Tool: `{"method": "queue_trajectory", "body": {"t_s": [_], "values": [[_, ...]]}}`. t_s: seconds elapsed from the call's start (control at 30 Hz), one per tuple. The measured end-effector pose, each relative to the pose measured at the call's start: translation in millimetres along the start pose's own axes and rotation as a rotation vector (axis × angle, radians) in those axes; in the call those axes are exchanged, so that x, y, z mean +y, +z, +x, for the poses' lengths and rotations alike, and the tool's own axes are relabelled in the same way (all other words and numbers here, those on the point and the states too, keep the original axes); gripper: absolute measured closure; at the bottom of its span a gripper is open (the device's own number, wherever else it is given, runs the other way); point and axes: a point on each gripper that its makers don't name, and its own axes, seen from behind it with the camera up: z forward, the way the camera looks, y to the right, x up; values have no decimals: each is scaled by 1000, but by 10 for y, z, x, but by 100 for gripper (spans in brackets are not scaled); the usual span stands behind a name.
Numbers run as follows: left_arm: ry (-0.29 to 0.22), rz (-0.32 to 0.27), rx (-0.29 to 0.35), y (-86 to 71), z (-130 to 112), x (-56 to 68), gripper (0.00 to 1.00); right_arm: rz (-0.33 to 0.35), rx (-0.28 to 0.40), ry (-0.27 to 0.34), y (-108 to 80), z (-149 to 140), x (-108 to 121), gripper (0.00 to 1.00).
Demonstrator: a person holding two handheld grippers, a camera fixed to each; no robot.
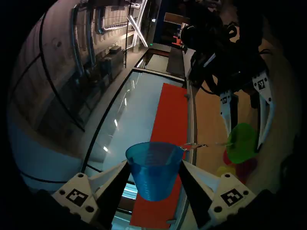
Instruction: Pour water
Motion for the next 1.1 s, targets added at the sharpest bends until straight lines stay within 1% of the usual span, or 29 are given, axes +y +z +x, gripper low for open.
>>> {"method": "queue_trajectory", "body": {"t_s": [0.3, 0.5, 0.63, 0.8, 1.1], "values": [[26, 7, 2, 15, 18, 9, 17, 0, 5, 0, -3, 7, 5, 11], [73, 11, -2, 4, 32, 7, 17, 1, 9, 2, -4, 25, 7, 11], [91, 12, -2, 5, 41, 8, 17, 2, 8, -1, 3, 28, -2, 11], [101, 17, 3, 6, 58, -10, 17, 2, 9, -1, -2, 24, -10, 11], [143, 26, 3, 24, 79, -49, 17, -2, 11, 1, -8, 15, 4, 11]]}}
